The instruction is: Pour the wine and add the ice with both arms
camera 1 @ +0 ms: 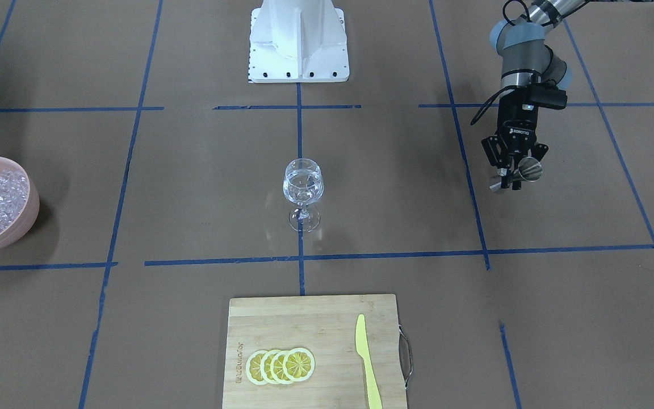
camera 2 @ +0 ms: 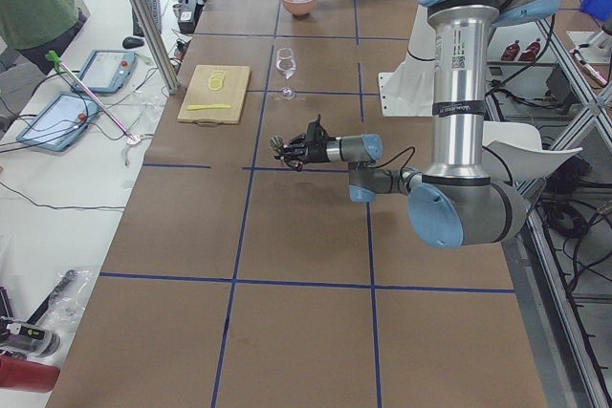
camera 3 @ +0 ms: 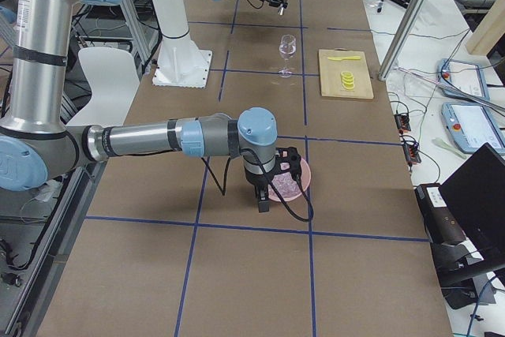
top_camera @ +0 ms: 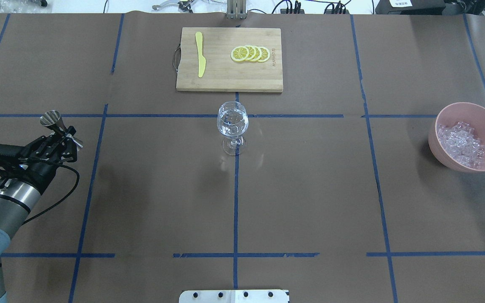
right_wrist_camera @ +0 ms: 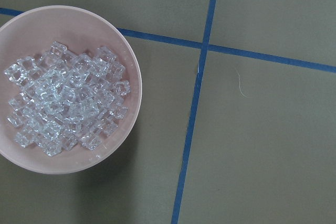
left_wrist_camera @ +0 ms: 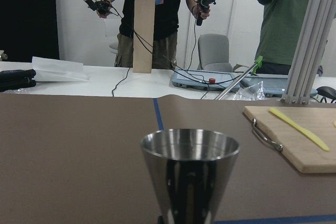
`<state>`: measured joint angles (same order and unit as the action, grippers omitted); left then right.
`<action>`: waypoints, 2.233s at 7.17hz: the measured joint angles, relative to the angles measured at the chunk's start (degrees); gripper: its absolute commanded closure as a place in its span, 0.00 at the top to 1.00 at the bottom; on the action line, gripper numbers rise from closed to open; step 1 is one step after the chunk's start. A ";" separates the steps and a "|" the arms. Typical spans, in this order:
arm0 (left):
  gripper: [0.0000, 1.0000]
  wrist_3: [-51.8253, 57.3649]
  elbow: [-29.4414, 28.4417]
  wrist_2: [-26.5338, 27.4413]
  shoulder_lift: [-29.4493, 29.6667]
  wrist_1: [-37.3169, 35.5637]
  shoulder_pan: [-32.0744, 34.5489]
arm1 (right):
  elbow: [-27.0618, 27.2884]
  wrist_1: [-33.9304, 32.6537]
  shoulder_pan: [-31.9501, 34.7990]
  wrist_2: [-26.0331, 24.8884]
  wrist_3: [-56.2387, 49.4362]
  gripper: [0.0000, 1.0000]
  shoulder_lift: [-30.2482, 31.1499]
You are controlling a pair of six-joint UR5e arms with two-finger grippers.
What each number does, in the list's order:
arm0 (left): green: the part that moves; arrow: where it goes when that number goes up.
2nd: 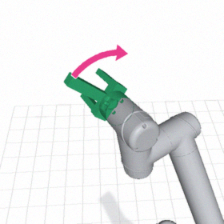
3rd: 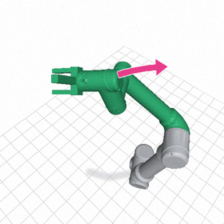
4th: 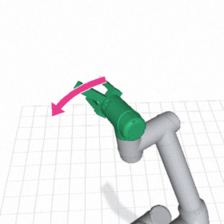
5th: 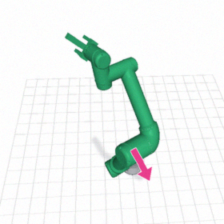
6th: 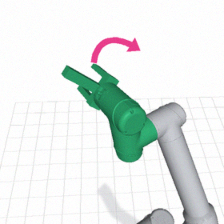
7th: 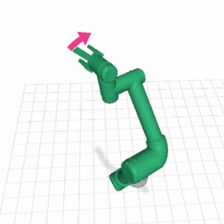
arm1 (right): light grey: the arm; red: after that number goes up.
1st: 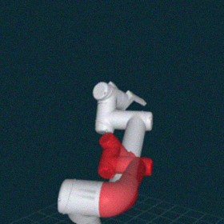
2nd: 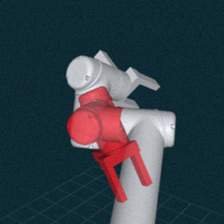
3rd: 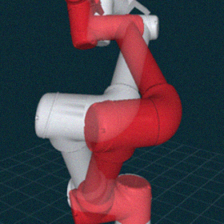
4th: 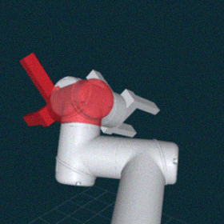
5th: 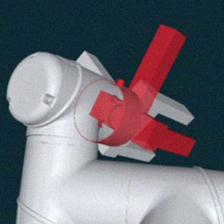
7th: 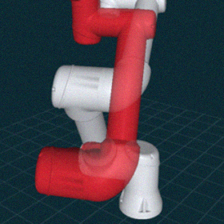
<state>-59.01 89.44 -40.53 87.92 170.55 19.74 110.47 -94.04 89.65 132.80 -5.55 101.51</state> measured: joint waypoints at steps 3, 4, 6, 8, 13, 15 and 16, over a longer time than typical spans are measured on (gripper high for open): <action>0.00 -1.93 -3.48 3.72 0.69 0.48 -2.65 | 0.01 0.00 0.00 -0.02 0.07 1.00 -0.16; 0.00 -2.01 -3.54 5.94 0.71 0.64 -3.56 | 0.01 0.00 0.00 -0.06 0.09 1.00 -0.30; 0.00 -1.86 -3.53 10.79 0.74 0.72 -5.95 | 0.00 0.00 0.00 -0.08 0.09 1.00 -0.41; 0.00 -1.59 -3.91 12.92 0.76 0.41 -7.90 | -0.02 0.00 0.00 -0.09 0.10 1.00 -0.43; 0.02 -1.80 -5.27 13.36 1.01 0.42 -9.94 | -0.05 0.00 0.00 -0.09 0.02 1.00 -0.36; 0.04 -1.81 -5.83 13.37 1.44 0.48 -9.98 | -0.08 0.00 0.00 -0.09 0.01 1.00 -0.35; 0.07 -1.83 -6.23 13.37 1.79 0.54 -9.98 | -0.08 0.00 0.00 -0.09 0.01 1.00 -0.35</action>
<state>-60.84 83.21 -27.16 89.70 171.08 9.76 110.39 -94.04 89.65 132.72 -5.54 101.16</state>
